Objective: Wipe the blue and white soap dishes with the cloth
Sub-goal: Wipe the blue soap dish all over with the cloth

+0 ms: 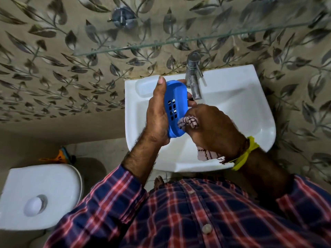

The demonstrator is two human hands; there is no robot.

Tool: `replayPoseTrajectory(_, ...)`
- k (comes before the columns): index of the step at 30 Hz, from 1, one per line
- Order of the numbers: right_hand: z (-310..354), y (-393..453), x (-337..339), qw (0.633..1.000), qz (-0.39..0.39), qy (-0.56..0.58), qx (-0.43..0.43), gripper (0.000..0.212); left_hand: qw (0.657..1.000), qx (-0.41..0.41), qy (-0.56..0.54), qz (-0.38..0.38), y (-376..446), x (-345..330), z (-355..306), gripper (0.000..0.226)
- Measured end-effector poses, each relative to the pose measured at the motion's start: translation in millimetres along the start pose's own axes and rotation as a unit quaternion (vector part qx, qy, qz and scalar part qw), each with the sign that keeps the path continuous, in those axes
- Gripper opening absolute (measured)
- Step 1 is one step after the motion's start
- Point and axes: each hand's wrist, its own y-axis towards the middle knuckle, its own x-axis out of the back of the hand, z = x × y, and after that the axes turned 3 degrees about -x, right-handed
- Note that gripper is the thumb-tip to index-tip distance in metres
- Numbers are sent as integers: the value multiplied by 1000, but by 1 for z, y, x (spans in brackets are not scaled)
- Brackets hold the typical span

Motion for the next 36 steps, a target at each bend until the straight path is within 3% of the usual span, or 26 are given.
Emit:
replayPoseTrajectory(4,-1,-1,-1,996,86,27,-18,4,1000,-6,12,17,1,1,7,68)
replayPoseTrajectory(7,2,-2,3,985,118,123,-9,25,999,-31,28,21,0,0,10,67)
replayPoseTrajectory(9,2,-2,5,968,154,196,-27,22,998,-46,41,21,0,3,12,67)
replayPoseTrajectory(11,0,-3,7,918,176,348,-68,4,998,-49,27,16,0,4,11,68)
replayPoseTrajectory(13,-1,-3,10,826,161,521,-142,16,999,-42,-16,13,0,4,8,67)
replayPoseTrajectory(15,-7,-3,13,804,96,565,-159,23,998,-34,-45,5,-1,3,5,66)
replayPoseTrajectory(17,-15,-5,18,836,17,530,-139,20,998,-27,-58,-19,-3,3,4,64)
replayPoseTrajectory(20,-22,-8,20,922,-81,369,-80,12,997,-1,-43,-71,-5,0,5,70)
replayPoseTrajectory(24,-2,-15,7,964,-64,258,1,28,997,-14,10,-79,-7,-9,11,66)
replayPoseTrajectory(28,-2,-16,6,982,-26,184,-5,36,991,-41,83,-99,-6,-5,14,79)
replayPoseTrajectory(32,-3,-13,9,991,-5,134,8,29,988,0,129,-82,-8,3,19,101)
replayPoseTrajectory(34,-9,-7,13,991,-17,134,2,23,989,3,135,-56,-10,12,21,96)
replayPoseTrajectory(36,-21,2,22,965,13,262,-28,15,989,-45,128,-51,-12,23,23,75)
